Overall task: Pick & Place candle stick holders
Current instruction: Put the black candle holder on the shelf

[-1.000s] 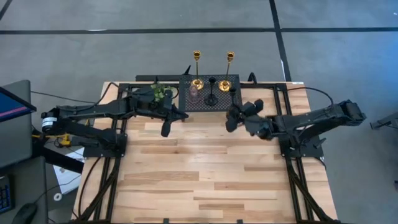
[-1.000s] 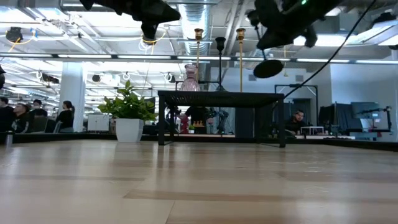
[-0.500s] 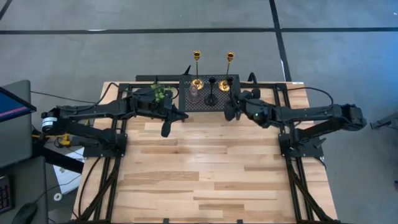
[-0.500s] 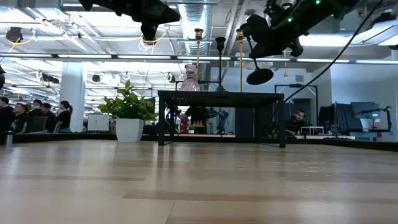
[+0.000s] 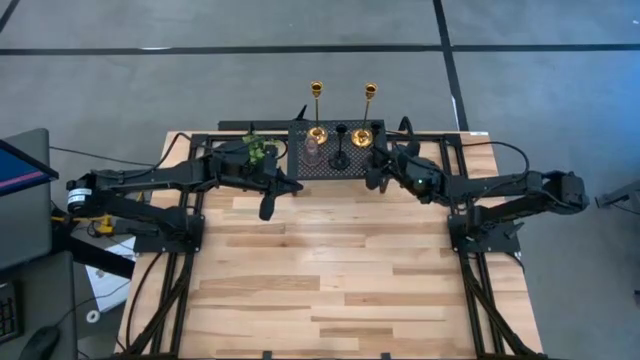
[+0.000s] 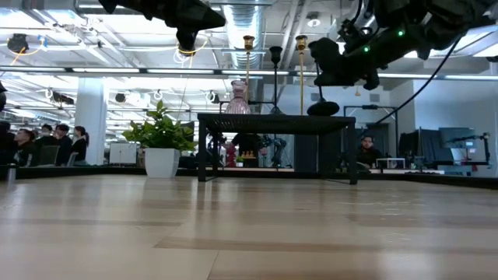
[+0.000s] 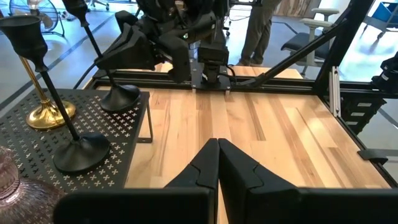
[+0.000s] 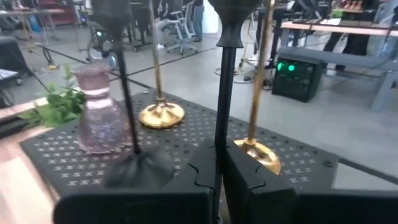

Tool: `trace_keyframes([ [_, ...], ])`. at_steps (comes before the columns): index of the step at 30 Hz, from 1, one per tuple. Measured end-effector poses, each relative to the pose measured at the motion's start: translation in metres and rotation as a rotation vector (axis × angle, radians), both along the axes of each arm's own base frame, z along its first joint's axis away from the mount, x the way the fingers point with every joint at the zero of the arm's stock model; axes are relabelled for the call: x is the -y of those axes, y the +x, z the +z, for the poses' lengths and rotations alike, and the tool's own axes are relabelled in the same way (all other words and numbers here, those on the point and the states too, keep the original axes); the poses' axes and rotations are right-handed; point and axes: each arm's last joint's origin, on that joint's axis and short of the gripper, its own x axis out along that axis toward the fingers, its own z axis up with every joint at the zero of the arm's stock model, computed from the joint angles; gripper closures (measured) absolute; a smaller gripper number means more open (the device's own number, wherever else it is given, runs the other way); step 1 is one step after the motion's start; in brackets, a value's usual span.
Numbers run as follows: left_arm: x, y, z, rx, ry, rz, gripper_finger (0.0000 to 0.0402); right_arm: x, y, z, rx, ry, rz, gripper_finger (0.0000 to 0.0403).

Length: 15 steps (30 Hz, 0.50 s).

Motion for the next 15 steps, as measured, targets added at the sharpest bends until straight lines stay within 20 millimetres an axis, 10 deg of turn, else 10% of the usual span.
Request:
trace_keyframes([
  [15,0.0,0.0,0.0,0.0,0.007,-0.001,0.0396,0.021,-0.003,-0.002,0.0,0.002,0.042,0.0403],
])
